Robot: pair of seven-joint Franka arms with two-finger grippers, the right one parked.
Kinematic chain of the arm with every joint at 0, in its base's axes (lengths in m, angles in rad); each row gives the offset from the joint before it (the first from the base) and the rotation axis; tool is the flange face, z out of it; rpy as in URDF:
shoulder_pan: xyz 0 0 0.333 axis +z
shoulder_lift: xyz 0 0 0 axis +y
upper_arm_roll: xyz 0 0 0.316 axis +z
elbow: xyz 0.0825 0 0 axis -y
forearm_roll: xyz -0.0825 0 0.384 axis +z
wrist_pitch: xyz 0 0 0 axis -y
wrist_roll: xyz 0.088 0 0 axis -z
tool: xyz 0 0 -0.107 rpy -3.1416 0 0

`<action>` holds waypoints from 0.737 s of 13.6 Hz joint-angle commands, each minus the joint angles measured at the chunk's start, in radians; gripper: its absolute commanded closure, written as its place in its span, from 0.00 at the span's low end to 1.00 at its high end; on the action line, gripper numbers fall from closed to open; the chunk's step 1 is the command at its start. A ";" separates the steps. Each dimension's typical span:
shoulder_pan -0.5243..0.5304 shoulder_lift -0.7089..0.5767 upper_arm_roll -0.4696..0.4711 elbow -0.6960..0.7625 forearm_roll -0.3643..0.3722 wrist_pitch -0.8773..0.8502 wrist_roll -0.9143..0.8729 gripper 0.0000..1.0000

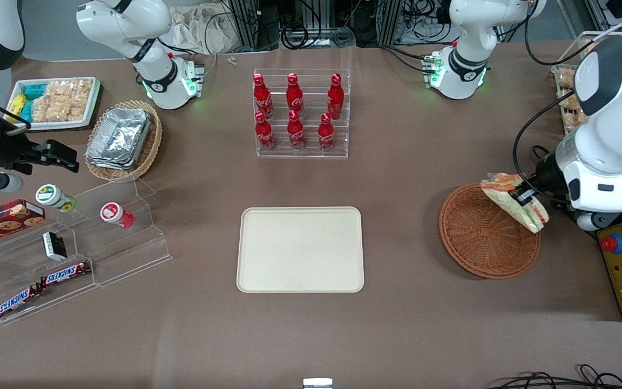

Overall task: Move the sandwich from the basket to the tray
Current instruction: 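Lift the sandwich out of the basket with the left gripper, then carry the sandwich over the cream tray with the left gripper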

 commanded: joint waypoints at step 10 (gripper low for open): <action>-0.329 0.393 -0.119 0.093 0.113 0.295 0.191 1.00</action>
